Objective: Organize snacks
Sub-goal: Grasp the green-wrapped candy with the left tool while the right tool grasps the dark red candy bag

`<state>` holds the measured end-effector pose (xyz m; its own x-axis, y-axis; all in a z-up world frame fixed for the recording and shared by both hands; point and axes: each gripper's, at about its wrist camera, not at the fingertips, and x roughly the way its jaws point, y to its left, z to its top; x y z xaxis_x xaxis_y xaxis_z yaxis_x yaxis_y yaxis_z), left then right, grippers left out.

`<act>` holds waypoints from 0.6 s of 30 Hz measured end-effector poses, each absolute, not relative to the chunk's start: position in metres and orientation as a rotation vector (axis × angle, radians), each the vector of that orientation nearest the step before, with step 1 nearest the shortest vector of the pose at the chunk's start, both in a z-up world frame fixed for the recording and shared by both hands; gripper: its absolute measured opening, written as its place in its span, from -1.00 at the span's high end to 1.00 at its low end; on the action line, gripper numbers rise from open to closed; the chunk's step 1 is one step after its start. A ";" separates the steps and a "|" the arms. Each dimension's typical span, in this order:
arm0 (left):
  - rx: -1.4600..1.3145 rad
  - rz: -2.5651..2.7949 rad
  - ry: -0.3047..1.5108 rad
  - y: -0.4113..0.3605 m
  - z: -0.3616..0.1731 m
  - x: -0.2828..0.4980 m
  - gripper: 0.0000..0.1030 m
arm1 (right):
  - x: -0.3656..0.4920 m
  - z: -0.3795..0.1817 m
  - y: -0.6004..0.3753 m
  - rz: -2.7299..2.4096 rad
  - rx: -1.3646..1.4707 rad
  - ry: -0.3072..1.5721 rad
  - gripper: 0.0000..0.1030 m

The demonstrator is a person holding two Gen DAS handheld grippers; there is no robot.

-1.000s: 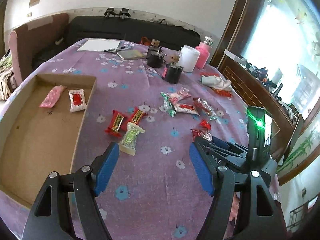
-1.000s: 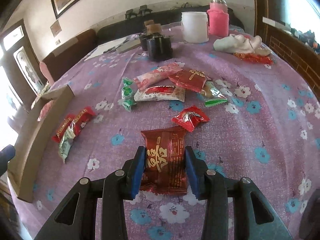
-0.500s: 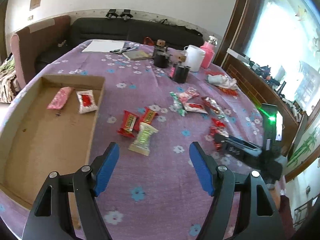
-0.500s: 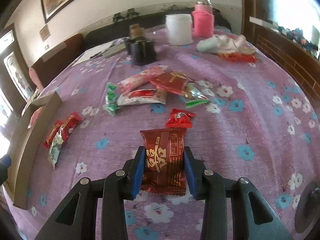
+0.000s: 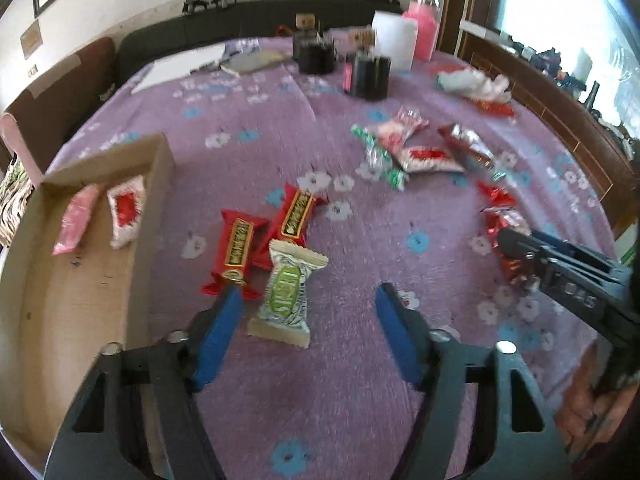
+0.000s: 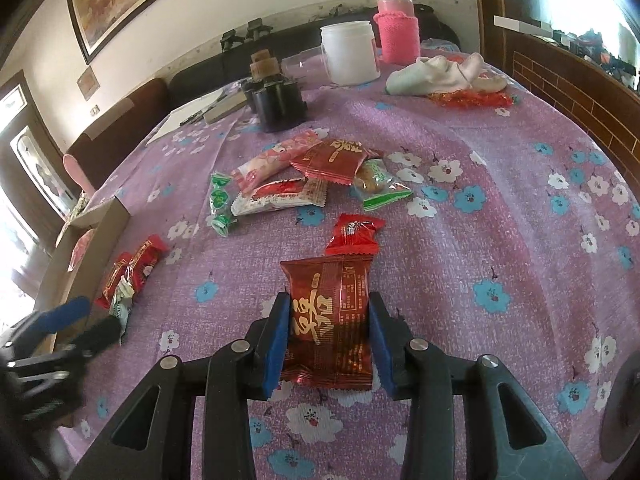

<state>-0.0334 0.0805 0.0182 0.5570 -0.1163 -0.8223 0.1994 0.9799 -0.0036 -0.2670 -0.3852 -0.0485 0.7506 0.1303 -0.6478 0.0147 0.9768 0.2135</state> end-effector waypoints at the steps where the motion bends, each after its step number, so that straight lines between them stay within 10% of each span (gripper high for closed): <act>1: 0.098 -0.187 0.977 0.079 0.015 -0.031 0.40 | -0.267 -0.048 -0.385 0.064 0.208 0.720 0.22; 18: 0.087 -0.255 1.001 0.068 0.016 -0.053 0.49 | -0.266 -0.048 -0.386 0.081 0.219 0.731 0.20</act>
<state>-0.0527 0.0679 0.0162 0.5124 -0.1720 -0.8414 0.2520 0.9667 -0.0442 -0.2663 -0.3861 -0.0478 0.7425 0.1491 -0.6531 0.0033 0.9741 0.2261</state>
